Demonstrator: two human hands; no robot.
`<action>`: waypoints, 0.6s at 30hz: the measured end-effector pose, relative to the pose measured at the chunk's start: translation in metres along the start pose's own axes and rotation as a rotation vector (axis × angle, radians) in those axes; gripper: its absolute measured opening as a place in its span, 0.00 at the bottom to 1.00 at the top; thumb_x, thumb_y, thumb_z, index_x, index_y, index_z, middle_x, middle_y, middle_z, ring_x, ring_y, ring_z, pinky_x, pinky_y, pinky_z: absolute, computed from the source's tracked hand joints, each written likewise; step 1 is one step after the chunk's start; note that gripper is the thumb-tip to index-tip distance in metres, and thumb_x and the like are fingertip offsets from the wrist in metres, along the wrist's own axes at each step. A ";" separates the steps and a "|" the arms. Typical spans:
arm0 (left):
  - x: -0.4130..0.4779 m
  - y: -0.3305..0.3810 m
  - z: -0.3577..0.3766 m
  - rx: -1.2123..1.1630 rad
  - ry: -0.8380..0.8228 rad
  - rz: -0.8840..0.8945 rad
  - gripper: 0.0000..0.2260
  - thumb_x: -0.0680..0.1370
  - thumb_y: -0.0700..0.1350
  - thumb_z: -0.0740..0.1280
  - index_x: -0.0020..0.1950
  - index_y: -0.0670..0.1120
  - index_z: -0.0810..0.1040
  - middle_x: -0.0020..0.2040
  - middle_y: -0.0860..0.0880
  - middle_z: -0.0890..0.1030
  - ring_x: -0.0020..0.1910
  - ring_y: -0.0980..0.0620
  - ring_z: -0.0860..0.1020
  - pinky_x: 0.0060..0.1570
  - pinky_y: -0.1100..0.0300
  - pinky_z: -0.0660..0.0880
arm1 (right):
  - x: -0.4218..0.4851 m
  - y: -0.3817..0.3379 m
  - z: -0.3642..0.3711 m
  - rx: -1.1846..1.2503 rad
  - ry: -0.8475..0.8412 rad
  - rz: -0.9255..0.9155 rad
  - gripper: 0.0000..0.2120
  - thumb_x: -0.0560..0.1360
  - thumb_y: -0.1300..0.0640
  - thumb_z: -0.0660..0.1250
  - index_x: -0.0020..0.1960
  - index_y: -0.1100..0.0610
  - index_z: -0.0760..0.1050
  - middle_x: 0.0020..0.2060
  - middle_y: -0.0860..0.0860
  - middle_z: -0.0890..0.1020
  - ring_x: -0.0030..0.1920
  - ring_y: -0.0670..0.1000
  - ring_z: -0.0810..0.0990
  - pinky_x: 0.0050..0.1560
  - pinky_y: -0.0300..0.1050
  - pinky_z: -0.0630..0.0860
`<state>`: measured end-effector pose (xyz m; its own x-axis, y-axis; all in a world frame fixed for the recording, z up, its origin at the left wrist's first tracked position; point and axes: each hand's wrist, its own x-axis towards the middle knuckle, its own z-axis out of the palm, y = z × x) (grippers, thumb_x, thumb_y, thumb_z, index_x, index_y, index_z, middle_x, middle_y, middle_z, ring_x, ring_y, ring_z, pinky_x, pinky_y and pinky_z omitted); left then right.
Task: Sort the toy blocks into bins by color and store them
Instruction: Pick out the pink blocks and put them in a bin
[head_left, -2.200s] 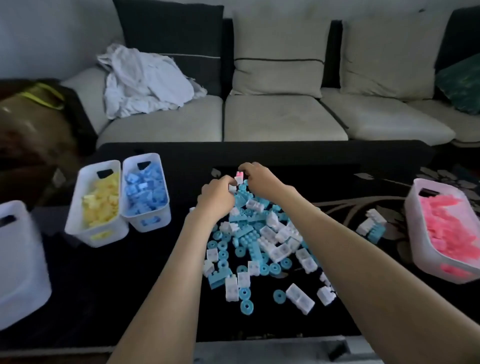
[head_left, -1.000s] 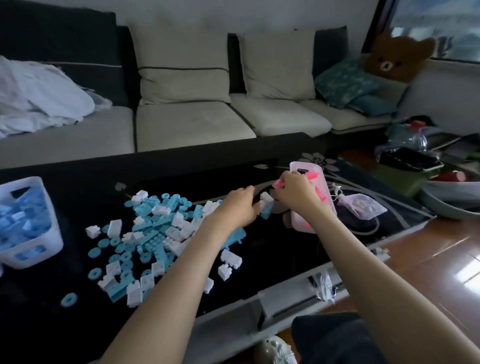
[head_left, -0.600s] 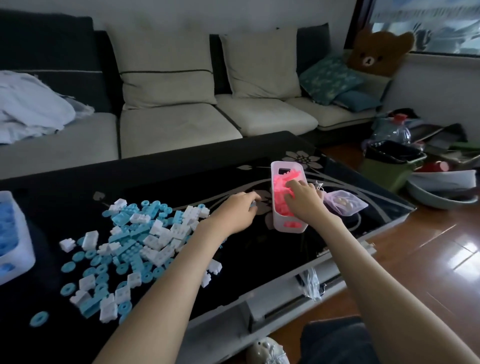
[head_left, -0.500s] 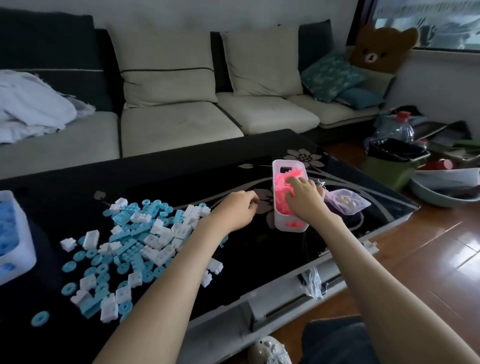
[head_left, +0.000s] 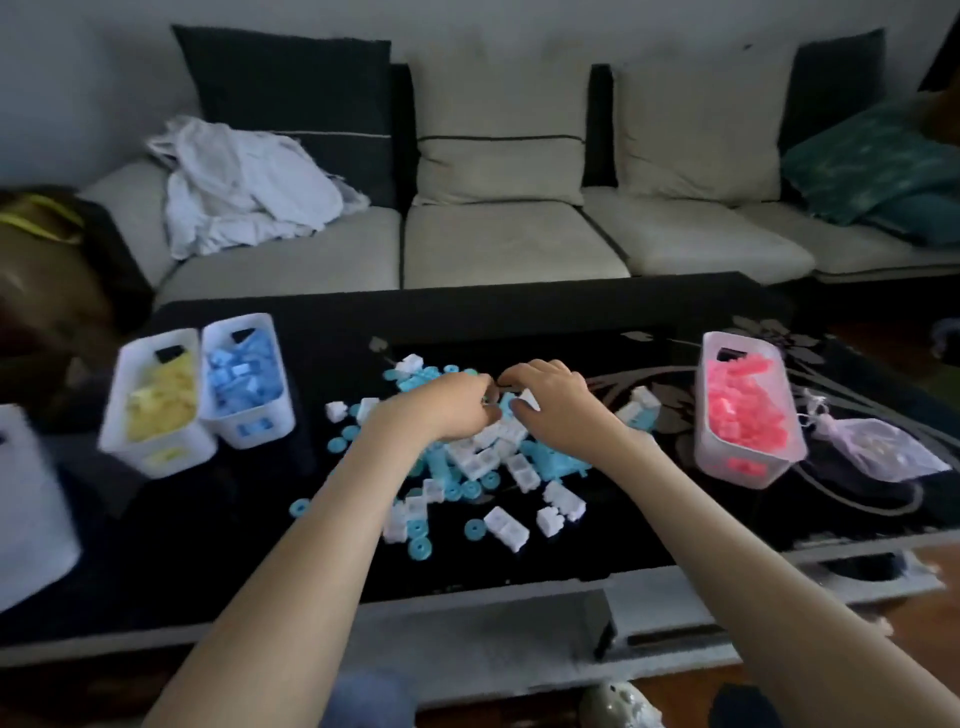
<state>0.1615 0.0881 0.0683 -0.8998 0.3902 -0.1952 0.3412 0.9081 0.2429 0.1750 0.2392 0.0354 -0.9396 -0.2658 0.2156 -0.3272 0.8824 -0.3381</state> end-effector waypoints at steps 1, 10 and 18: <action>-0.015 -0.022 -0.003 0.012 -0.014 -0.049 0.12 0.80 0.49 0.58 0.61 0.48 0.72 0.55 0.47 0.77 0.47 0.49 0.75 0.43 0.58 0.68 | 0.010 -0.021 0.008 -0.005 -0.038 -0.040 0.17 0.78 0.55 0.59 0.67 0.52 0.68 0.63 0.51 0.72 0.64 0.55 0.67 0.60 0.48 0.61; -0.180 -0.183 0.005 0.341 0.386 -0.497 0.15 0.76 0.39 0.58 0.64 0.42 0.69 0.61 0.43 0.71 0.60 0.42 0.70 0.54 0.51 0.70 | 0.046 -0.223 0.082 0.060 -0.318 -0.507 0.22 0.76 0.57 0.61 0.70 0.53 0.66 0.66 0.55 0.71 0.66 0.57 0.66 0.65 0.53 0.63; -0.228 -0.227 0.020 0.526 0.268 -0.649 0.14 0.77 0.38 0.60 0.62 0.41 0.68 0.57 0.42 0.77 0.56 0.44 0.76 0.54 0.55 0.69 | 0.037 -0.282 0.121 0.142 -0.463 -0.583 0.26 0.77 0.56 0.61 0.74 0.52 0.58 0.69 0.54 0.66 0.69 0.55 0.64 0.67 0.56 0.64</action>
<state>0.2944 -0.2034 0.0386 -0.9709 -0.2163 0.1032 -0.2384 0.9165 -0.3212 0.2203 -0.0668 0.0283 -0.5467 -0.8373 -0.0008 -0.7640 0.4992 -0.4089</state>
